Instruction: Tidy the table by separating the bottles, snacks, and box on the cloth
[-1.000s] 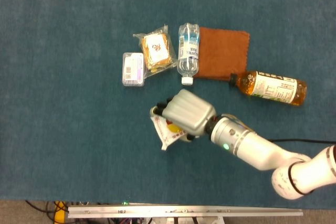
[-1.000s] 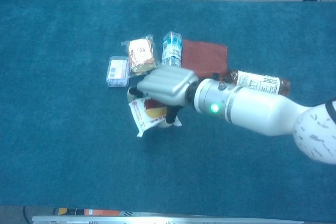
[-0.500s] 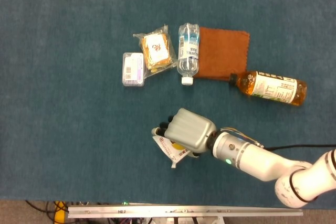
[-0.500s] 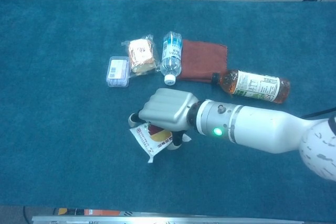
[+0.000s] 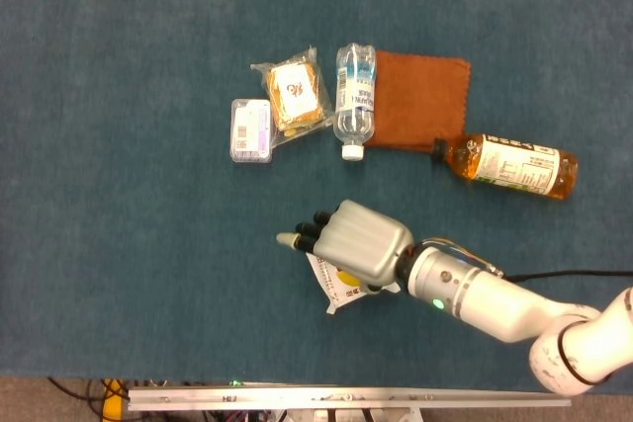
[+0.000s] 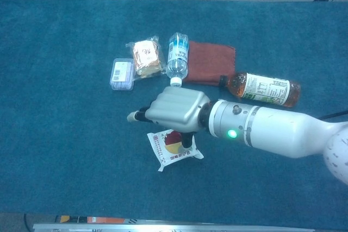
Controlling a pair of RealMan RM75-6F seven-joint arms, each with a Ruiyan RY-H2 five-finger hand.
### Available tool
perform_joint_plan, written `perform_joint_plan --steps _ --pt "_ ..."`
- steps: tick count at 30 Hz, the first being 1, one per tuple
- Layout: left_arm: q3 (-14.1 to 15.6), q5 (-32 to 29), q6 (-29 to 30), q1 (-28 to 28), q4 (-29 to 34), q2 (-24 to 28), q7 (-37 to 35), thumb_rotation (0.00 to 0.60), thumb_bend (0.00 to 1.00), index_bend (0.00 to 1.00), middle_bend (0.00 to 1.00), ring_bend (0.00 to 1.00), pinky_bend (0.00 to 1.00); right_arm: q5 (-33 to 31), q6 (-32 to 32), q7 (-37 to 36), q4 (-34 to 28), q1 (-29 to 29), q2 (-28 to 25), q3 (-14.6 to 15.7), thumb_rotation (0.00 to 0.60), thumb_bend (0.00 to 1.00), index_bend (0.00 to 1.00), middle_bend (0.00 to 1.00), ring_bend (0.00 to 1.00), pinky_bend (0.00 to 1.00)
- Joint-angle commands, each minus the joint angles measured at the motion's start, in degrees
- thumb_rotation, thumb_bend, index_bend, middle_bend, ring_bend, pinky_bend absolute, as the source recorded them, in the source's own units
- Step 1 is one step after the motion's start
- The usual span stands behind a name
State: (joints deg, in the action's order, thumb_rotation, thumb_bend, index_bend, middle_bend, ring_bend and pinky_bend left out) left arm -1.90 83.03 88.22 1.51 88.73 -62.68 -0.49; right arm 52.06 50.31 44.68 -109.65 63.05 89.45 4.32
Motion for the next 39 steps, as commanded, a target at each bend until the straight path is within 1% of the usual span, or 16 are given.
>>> perform_joint_plan --steps 1,6,13,17,22,26,30,34,39 --pt "0.0 0.1 0.1 0.0 -0.1 -0.1 0.0 0.6 0.42 0.11 0.12 0.06 0.04 1.2 1.5 -2.1 -0.4 -1.1 -1.5 -1.0 0.6 0.04 0.05 0.23 0.27 0.55" --pt "0.0 0.1 -0.1 -0.1 -0.4 -0.3 -0.2 0.6 0.42 0.11 0.12 0.06 0.04 1.8 4.5 -5.3 -0.5 -3.0 -4.0 -3.1 0.6 0.04 0.05 0.23 0.27 0.55" --pt "0.0 0.4 -0.1 -0.2 -0.8 -0.5 -0.5 0.6 0.42 0.11 0.12 0.06 0.04 -0.7 7.5 -8.2 1.1 -5.1 -7.5 -5.9 0.6 0.04 0.05 0.23 0.27 0.55" --pt "0.0 0.4 -0.1 -0.1 -1.1 -0.5 -0.7 0.6 0.42 0.11 0.12 0.06 0.04 -4.0 8.2 -8.9 3.8 -5.7 -9.3 -7.7 0.6 0.04 0.05 0.23 0.27 0.55" --pt "0.1 0.4 -0.3 -0.1 -1.3 -0.6 -1.0 0.6 0.42 0.11 0.12 0.06 0.04 -10.2 6.7 -8.4 9.2 -5.1 -9.8 -9.3 0.6 0.04 0.05 0.23 0.27 0.55" --pt "0.1 0.3 -0.3 -0.1 -1.3 -0.6 -1.1 0.6 0.42 0.11 0.12 0.06 0.04 -14.9 4.9 -7.6 14.8 -3.9 -8.5 -10.5 0.6 0.03 0.05 0.23 0.27 0.55" --pt "0.2 0.1 -0.3 0.1 -1.3 -0.5 -1.2 0.6 0.42 0.11 0.12 0.06 0.04 -19.1 2.8 -6.6 20.7 -2.4 -6.0 -11.4 0.6 0.03 0.05 0.23 0.27 0.55" --pt "0.1 -0.2 -0.4 0.1 -1.3 -0.5 -1.4 0.6 0.42 0.11 0.12 0.06 0.04 -22.5 0.2 -5.3 25.8 -0.8 -3.1 -11.5 0.6 0.01 0.05 0.23 0.27 0.55" --pt "0.2 -0.4 -0.4 0.4 -1.4 -0.4 -1.6 0.6 0.42 0.11 0.12 0.06 0.04 -25.9 -1.7 -2.6 31.4 1.1 1.1 -10.9 0.6 0.0 0.05 0.23 0.27 0.54"
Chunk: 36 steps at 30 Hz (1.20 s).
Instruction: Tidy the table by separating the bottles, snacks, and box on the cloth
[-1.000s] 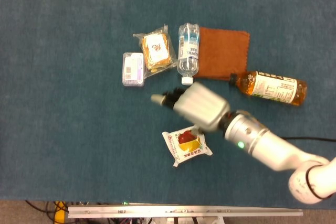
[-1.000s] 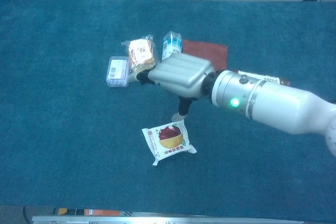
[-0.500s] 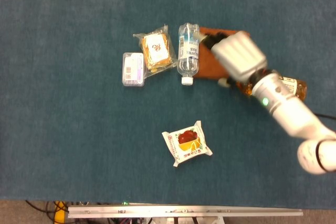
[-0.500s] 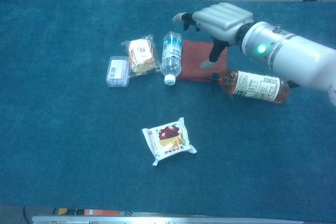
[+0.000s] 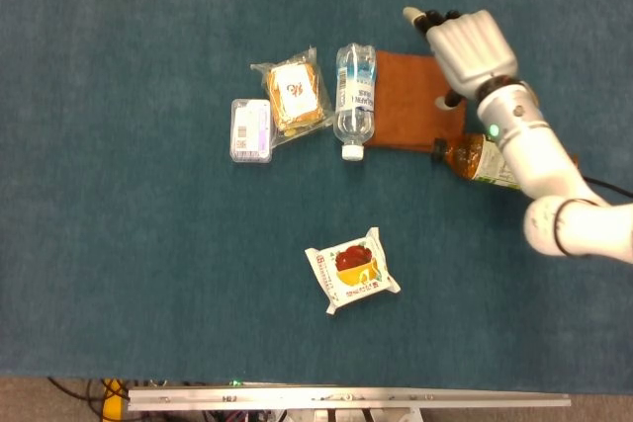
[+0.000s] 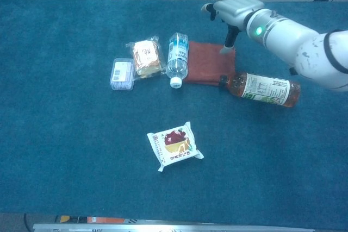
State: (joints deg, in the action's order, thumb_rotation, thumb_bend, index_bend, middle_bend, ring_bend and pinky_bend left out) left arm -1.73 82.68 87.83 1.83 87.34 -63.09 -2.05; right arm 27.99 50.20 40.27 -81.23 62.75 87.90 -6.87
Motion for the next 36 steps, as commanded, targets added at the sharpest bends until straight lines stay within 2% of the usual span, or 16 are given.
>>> perform_joint_plan --steps 1,9,28,31,36 --pt "0.0 -0.1 0.0 0.1 0.0 0.0 -0.1 0.6 0.42 0.11 0.12 0.06 0.04 -2.3 -1.8 2.2 3.8 1.7 3.3 0.4 0.6 0.0 0.05 0.23 0.27 0.54" --pt "0.1 -0.2 0.1 0.4 -0.2 0.2 -0.5 0.6 0.42 0.11 0.12 0.06 0.04 -4.8 -3.3 5.3 9.2 2.8 8.2 2.2 0.6 0.0 0.05 0.23 0.27 0.54" --pt "0.0 -0.5 -0.1 0.5 -0.4 0.2 -0.7 0.6 0.42 0.11 0.12 0.06 0.04 -7.4 -5.7 7.3 16.3 2.7 12.4 1.9 0.6 0.0 0.05 0.24 0.27 0.54" --pt "0.0 -0.6 -0.2 0.5 -0.5 0.2 -0.7 0.6 0.42 0.11 0.12 0.06 0.04 -7.3 -6.0 7.5 16.6 2.6 12.7 2.1 0.6 0.0 0.08 0.27 0.3 0.54" --pt "0.0 -0.5 -0.2 0.5 -0.5 0.2 -0.9 0.6 0.42 0.11 0.12 0.06 0.04 -7.0 -6.0 7.5 17.0 2.3 12.9 2.1 0.6 0.02 0.22 0.35 0.42 0.57"
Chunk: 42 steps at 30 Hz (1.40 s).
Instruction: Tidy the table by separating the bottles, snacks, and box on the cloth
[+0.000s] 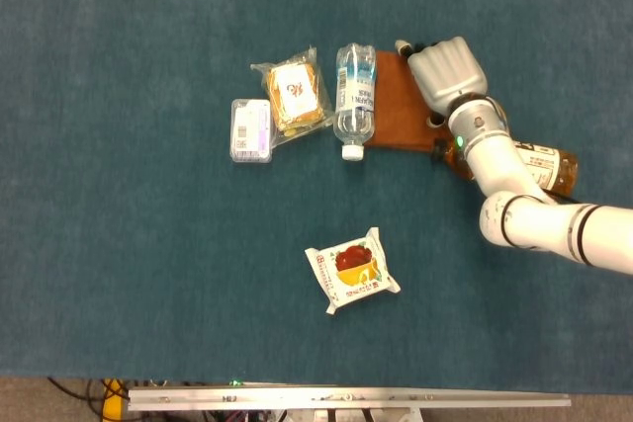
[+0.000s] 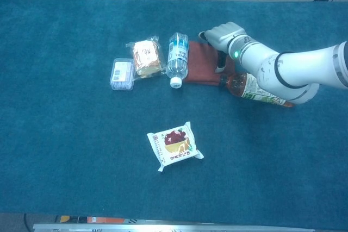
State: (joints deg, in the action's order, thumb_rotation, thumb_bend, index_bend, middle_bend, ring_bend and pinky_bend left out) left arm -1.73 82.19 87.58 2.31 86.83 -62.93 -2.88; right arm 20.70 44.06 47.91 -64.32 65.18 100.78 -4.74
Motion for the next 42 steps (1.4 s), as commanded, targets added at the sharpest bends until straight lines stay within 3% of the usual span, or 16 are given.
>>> perform_joint_plan --steps 1,13,22,27,42 --pt "0.0 0.1 0.1 0.0 0.0 0.0 -0.2 0.6 0.42 0.11 0.12 0.06 0.04 0.7 0.2 -0.2 0.0 -0.2 0.1 -0.1 0.6 0.03 0.24 0.36 0.43 0.58" --pt "0.0 0.2 0.0 0.0 0.1 0.1 -0.4 0.6 0.42 0.11 0.12 0.06 0.04 3.9 1.8 -1.1 -0.9 -1.8 -0.3 0.1 0.6 0.16 0.5 0.53 0.63 0.74" --pt "0.0 0.3 -0.1 0.0 0.1 0.1 -0.3 0.6 0.42 0.11 0.12 0.06 0.04 8.8 3.5 -4.3 -3.8 -3.8 -2.6 -1.0 0.6 0.17 0.6 0.59 0.68 0.81" --pt "0.0 0.4 -0.1 -0.1 0.2 0.1 -0.3 0.6 0.42 0.11 0.12 0.06 0.04 11.7 4.9 -6.8 -7.7 -5.3 -5.2 -1.9 0.6 0.17 0.61 0.61 0.71 0.84" --pt "0.1 1.2 0.5 -0.2 1.3 0.7 0.4 0.6 0.42 0.11 0.12 0.06 0.04 21.6 7.0 -19.6 -27.4 -8.4 -17.0 -9.1 0.6 0.17 0.65 0.65 0.75 0.88"
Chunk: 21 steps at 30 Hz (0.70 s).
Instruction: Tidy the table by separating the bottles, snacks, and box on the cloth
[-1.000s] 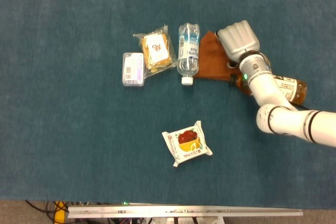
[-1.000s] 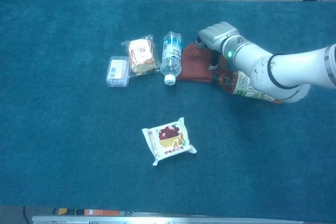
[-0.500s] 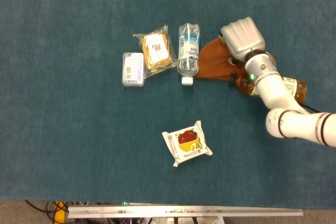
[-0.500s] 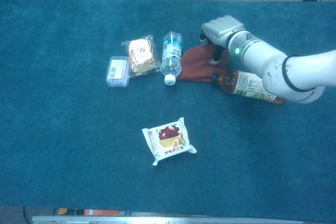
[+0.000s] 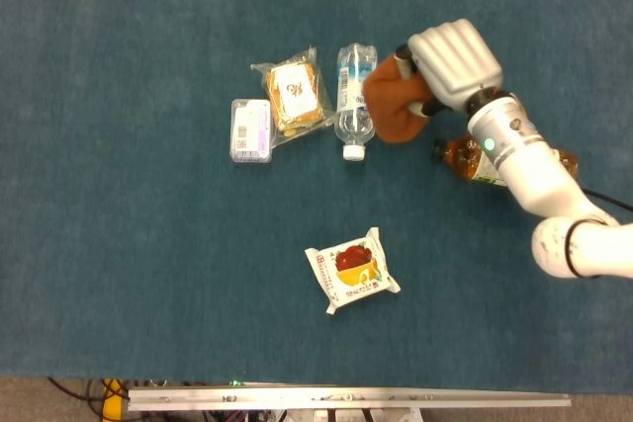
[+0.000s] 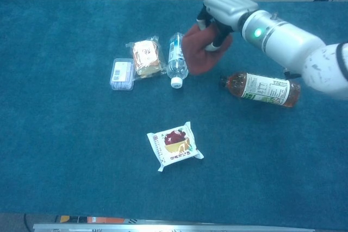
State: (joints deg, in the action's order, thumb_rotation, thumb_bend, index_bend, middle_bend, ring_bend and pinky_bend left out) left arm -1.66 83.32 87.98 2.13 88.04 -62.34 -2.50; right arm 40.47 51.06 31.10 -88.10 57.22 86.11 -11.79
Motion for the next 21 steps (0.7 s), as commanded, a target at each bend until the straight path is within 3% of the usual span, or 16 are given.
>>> perform_joint_plan --steps 1,11,21 --pt "0.0 0.2 0.2 0.0 0.2 0.1 0.0 0.6 0.42 0.11 0.12 0.06 0.04 2.2 -0.2 -3.5 -4.7 -0.4 -2.8 -2.6 0.6 0.17 0.65 0.65 0.75 0.88" --pt "0.2 0.7 0.8 0.3 0.7 0.9 -0.1 0.6 0.42 0.11 0.12 0.06 0.04 -0.7 -1.6 -5.3 -8.6 4.6 -1.0 -7.1 0.6 0.17 0.65 0.65 0.75 0.88" --pt "0.6 0.9 1.6 0.9 0.8 1.1 -0.2 0.6 0.42 0.11 0.12 0.06 0.04 -9.7 2.8 -0.3 -2.8 13.5 8.7 -10.1 0.6 0.17 0.65 0.65 0.74 0.88"
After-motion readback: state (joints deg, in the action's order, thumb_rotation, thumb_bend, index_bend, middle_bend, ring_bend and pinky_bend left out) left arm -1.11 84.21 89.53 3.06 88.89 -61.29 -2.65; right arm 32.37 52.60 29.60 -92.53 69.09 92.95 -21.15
